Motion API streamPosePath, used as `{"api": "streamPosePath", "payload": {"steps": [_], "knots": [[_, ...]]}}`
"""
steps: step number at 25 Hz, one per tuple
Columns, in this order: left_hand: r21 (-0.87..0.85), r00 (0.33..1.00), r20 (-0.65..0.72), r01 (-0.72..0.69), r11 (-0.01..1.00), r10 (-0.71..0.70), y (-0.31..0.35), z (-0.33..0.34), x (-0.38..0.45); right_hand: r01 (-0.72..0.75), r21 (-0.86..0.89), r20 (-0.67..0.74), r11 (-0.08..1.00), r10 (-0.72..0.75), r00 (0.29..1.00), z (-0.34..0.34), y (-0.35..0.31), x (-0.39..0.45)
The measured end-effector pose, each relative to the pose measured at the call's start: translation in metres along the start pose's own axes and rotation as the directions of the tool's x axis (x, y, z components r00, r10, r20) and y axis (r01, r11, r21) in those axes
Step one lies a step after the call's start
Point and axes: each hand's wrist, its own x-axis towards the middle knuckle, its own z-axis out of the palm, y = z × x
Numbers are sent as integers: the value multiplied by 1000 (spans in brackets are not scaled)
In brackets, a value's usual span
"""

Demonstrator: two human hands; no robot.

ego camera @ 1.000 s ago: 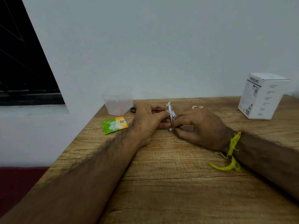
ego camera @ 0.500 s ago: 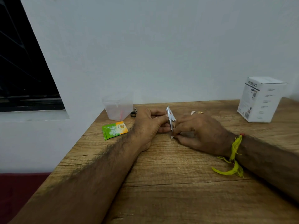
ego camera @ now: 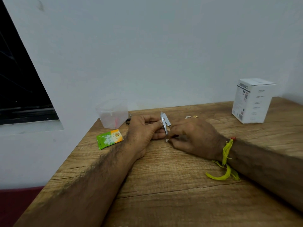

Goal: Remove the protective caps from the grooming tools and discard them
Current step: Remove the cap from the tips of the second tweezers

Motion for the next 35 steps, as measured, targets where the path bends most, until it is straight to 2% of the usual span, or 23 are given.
{"api": "streamPosePath", "payload": {"steps": [11, 19, 25, 29, 32, 34, 35], "knots": [[9, 1000, 2, -24, 1000, 24, 2, 1, -4, -44, 80, 48, 996, 41, 998, -6, -2, 2], [28, 999, 9, -47, 998, 47, 1, 3, -4, -74, 4, -66, 997, 74, 995, 2, -2, 4], [-12, 997, 61, -44, 999, 45, 1, 2, -5, -116, 60, -183, 991, 125, 975, 2, -3, 7], [34, 991, 115, -68, 997, 63, -1, 3, -7, -141, 88, -282, 986, 160, 946, 4, 0, 10], [48, 991, 108, -80, 996, 75, -3, 3, -6, -147, 78, -279, 986, 163, 946, 7, -1, 11], [31, 992, 93, -85, 996, 81, -1, 4, -7, -179, 137, -336, 974, 216, 917, 6, 0, 11], [13, 992, 87, -89, 996, 88, -1, 5, -7, -209, 205, -388, 956, 275, 879, 4, 0, 11]]}}
